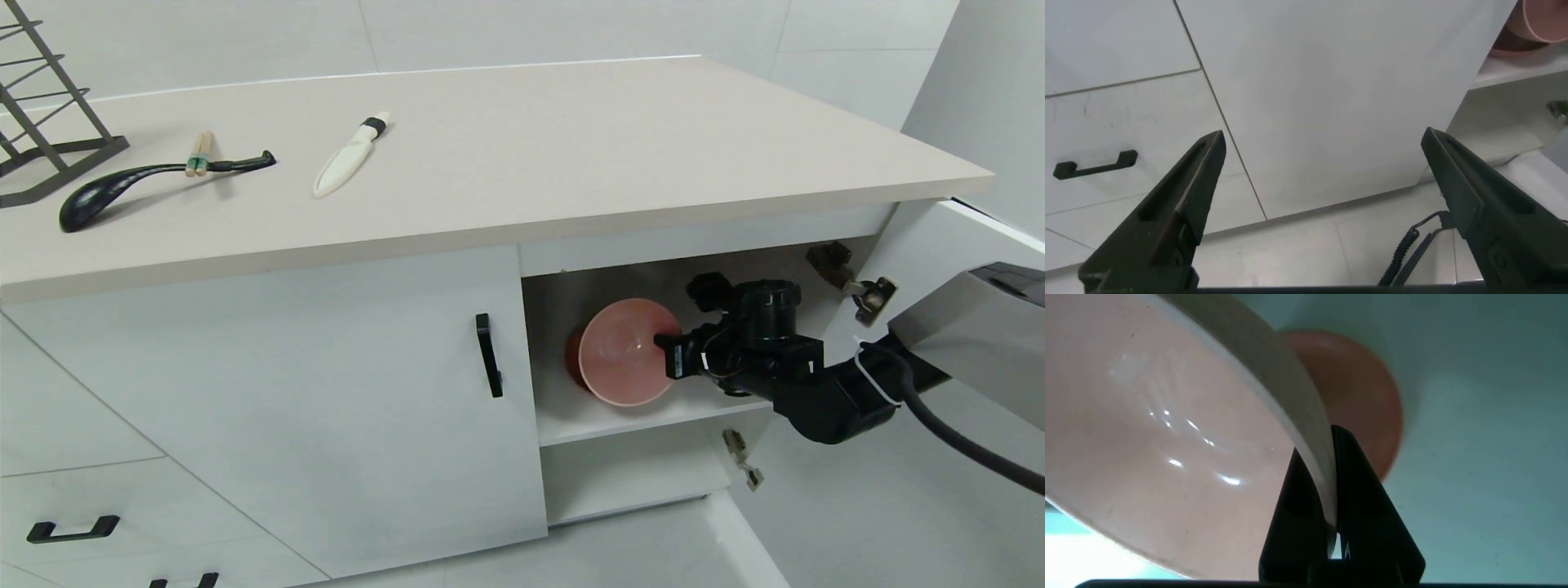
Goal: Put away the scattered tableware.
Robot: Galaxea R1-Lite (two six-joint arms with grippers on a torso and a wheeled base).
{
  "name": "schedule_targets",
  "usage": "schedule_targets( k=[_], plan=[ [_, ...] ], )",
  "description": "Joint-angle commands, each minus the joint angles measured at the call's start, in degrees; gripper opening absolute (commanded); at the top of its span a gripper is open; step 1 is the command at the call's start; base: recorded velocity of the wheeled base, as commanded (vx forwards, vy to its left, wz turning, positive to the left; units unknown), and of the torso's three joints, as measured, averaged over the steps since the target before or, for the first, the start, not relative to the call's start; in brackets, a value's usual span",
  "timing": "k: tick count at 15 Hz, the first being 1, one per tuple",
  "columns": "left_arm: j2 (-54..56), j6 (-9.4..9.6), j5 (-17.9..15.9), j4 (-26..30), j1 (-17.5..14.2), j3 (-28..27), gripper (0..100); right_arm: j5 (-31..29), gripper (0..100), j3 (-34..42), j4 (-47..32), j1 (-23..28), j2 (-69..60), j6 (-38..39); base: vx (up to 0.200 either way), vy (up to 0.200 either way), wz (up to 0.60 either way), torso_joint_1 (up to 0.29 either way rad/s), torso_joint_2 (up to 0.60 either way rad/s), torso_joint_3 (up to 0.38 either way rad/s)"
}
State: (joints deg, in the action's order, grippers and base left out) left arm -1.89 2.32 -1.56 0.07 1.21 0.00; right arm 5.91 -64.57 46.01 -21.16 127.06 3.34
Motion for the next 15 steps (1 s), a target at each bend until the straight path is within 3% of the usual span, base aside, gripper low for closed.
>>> schedule_targets(
  k=[1, 15],
  plan=[
    [-0.6, -0.03, 0.0, 0.0, 0.0, 0.0, 100, -0.1, 0, -1.6, 0.0, 0.2, 2.5, 0.0, 0.0, 0.0, 0.0, 0.0, 0.0, 0.0],
    [0.5, 0.06, 0.0, 0.0, -0.4, 0.0, 100, -0.2, 0, -2.7, 0.5, 0.2, 4.3, 0.2, 0.0, 0.0, 0.0, 0.0, 0.0, 0.0]
  ],
)
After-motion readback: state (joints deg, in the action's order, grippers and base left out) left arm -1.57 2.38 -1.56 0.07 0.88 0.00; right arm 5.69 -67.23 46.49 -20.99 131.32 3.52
